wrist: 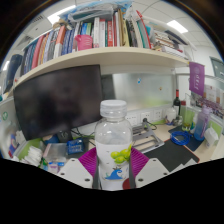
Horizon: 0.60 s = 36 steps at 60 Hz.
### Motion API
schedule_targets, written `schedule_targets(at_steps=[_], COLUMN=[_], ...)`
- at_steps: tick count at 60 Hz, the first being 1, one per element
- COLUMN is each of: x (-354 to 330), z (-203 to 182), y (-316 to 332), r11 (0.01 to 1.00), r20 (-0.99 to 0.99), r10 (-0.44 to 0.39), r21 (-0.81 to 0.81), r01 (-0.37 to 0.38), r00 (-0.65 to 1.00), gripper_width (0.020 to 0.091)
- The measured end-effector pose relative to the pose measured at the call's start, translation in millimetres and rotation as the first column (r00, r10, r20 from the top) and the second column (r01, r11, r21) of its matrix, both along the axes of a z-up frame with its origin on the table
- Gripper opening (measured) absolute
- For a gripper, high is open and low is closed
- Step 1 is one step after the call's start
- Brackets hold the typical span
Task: Pour water
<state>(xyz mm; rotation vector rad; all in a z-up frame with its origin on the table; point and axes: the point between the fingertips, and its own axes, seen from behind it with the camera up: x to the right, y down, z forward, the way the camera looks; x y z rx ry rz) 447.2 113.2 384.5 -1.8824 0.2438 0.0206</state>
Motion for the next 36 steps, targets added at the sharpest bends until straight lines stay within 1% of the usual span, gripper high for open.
schedule_targets(at_steps=[4,7,8,9,14,15,17,25,26,28,31,32,36], x=[17.3,24.0,20.1,32.4,32.9,33.0,35.6,47.3,55.5,59.5,60.6,61.7,60.6], z=[-34.3,-64.4,-57.4,-73.6,-102.4,-118.8,-129.6,-147.3,-138.7,-140.1,-145.2,-154.6,-164.7], y=[0.1,-0.9,-2.2,3.1,-0.2,0.2,-0.7,3.2,5.5,8.0,10.6,11.0,10.9], r11=[0.999,0.998,0.998,0.997,0.993,0.992,0.991,0.993,0.993,0.993,0.993,0.994,0.994], r20=[0.056,0.081,0.095,0.098,0.1,0.103,0.107,0.105,0.11,0.107,0.097,0.097,0.086], r10=[-0.013,-0.002,0.004,0.006,0.022,0.027,0.028,0.009,0.006,0.0,0.007,0.01,0.025], r21=[-0.033,-0.07,-0.069,-0.081,-0.115,-0.122,-0.131,-0.119,-0.118,-0.119,-0.118,-0.114,-0.11], r01=[0.015,0.008,0.002,0.002,-0.011,-0.015,-0.014,0.003,0.007,0.013,0.004,0.001,-0.015], r00=[0.998,0.997,0.995,0.995,0.995,0.994,0.994,0.994,0.994,0.994,0.995,0.995,0.996], gripper_width=[0.0427,0.0427,0.0427,0.0427,0.0428,0.0427,0.0428,0.0438,0.0438,0.0436,0.0438,0.0448,0.0447])
